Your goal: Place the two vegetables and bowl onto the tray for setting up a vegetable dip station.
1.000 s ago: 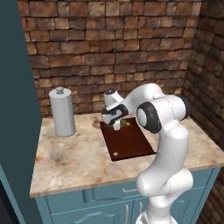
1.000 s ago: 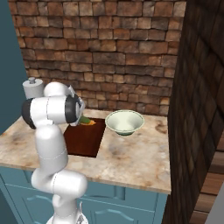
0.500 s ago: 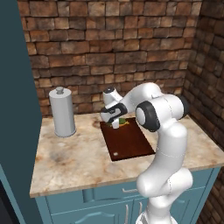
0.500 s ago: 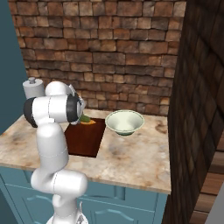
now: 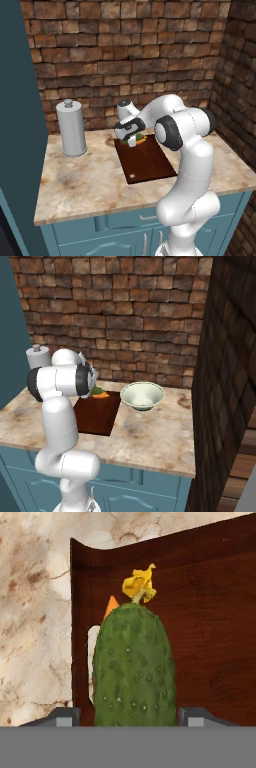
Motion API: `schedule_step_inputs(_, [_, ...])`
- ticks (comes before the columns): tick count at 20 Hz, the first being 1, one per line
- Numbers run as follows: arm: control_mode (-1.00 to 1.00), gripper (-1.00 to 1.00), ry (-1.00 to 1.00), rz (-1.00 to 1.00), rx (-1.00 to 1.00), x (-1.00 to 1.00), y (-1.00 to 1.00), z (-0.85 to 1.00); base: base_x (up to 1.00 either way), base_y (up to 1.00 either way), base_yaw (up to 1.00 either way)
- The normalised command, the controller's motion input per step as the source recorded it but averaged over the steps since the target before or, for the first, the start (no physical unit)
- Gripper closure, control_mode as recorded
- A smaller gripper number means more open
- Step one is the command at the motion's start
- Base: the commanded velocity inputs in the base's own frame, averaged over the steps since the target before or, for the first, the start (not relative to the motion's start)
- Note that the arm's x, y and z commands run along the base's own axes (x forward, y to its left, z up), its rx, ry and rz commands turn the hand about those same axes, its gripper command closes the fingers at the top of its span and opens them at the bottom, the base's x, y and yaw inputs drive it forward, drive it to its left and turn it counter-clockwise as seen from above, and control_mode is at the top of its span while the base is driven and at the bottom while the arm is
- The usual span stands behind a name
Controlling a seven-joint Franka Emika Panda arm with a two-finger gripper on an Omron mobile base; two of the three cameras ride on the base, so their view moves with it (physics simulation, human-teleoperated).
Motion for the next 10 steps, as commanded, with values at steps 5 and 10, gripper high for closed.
schedule_step_inputs(5, [-1.0,-1.0,0.0,0.0,0.0,-0.05,-0.03,0.0,0.0,0.0,0.0])
schedule_step_inputs(10, [-1.0,-1.0,0.0,0.0,0.0,-0.12,-0.08,0.02,0.0,0.0,0.0])
